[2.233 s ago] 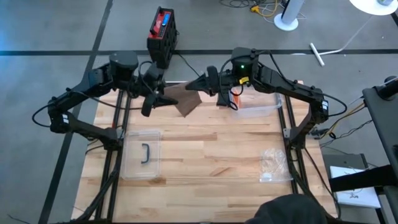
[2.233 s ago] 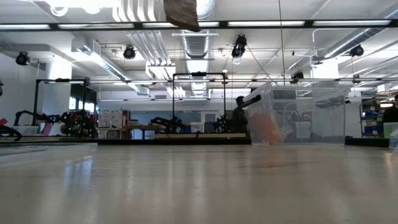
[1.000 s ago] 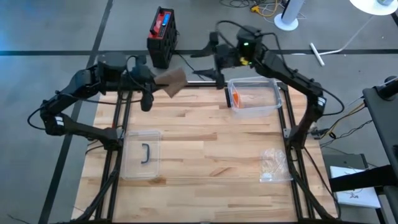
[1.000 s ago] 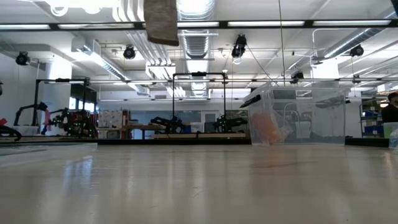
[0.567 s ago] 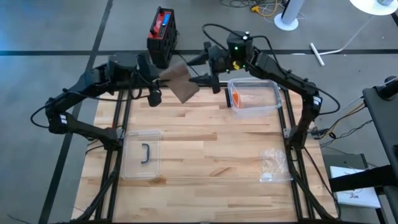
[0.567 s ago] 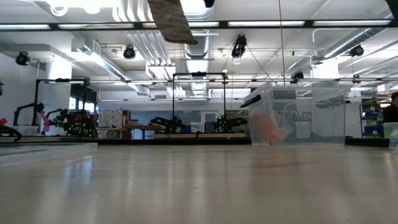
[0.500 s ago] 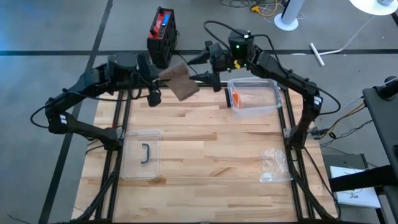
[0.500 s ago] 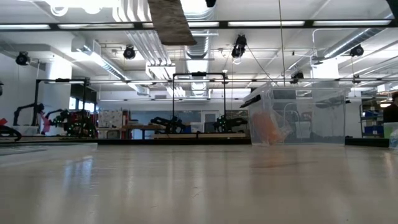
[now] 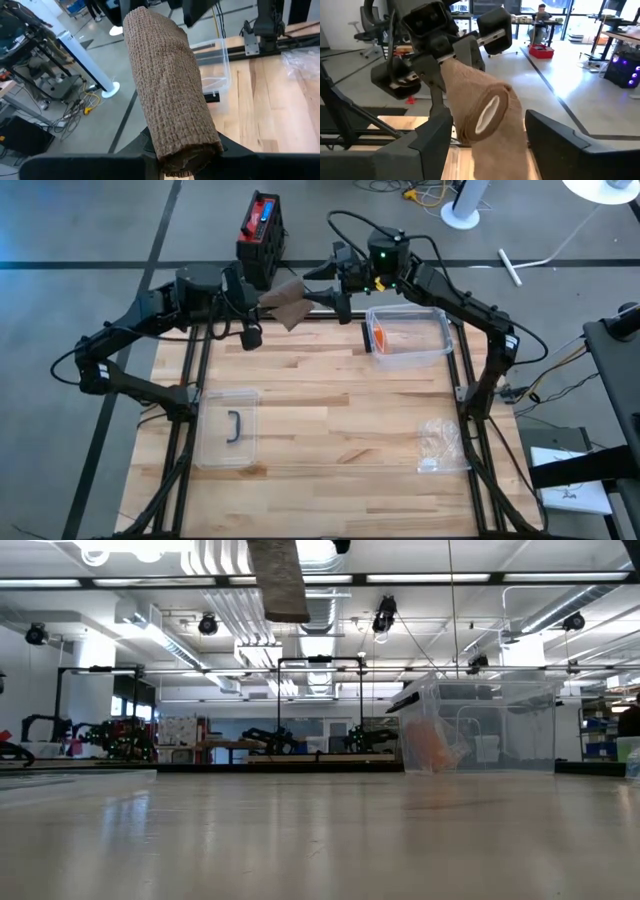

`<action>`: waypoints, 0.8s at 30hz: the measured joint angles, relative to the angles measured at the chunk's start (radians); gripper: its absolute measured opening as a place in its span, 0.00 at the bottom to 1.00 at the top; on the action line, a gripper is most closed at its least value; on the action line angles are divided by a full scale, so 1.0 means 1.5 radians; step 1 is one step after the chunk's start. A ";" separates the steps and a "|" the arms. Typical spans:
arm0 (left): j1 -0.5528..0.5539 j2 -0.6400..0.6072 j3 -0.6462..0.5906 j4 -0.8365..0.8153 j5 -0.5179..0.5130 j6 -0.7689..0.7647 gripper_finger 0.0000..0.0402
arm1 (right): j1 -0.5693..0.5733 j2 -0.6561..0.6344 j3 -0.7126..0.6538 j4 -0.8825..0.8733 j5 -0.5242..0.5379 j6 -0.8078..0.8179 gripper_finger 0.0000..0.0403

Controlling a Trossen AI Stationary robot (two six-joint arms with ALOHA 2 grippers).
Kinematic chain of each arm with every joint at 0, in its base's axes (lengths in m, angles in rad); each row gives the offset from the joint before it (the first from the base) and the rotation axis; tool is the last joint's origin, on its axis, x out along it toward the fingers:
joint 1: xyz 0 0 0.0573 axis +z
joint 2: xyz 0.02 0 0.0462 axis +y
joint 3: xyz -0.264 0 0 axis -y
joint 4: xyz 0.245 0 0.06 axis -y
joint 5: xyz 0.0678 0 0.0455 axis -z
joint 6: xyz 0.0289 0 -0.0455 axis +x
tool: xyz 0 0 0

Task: Roll bandage
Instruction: Roll the brown bandage

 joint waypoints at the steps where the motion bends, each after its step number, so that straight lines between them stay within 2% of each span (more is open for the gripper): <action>1: 0.000 0.000 0.000 -0.001 0.000 0.004 0.12 | 0.000 0.000 0.000 0.000 0.000 -0.001 0.60; 5: 0.000 0.002 0.000 0.003 0.000 0.013 0.12 | 0.003 0.000 0.000 -0.001 0.000 -0.031 0.63; 15: -0.011 0.017 0.000 0.008 0.012 0.040 0.12 | 0.005 0.000 0.000 0.000 -0.001 -0.100 0.83; 19: -0.017 0.024 0.000 0.019 0.012 0.040 0.12 | 0.012 0.000 -0.006 -0.001 -0.006 -0.162 0.83; 24: -0.019 0.023 0.000 0.022 0.012 0.040 0.12 | 0.027 0.001 -0.010 -0.007 -0.007 -0.258 0.76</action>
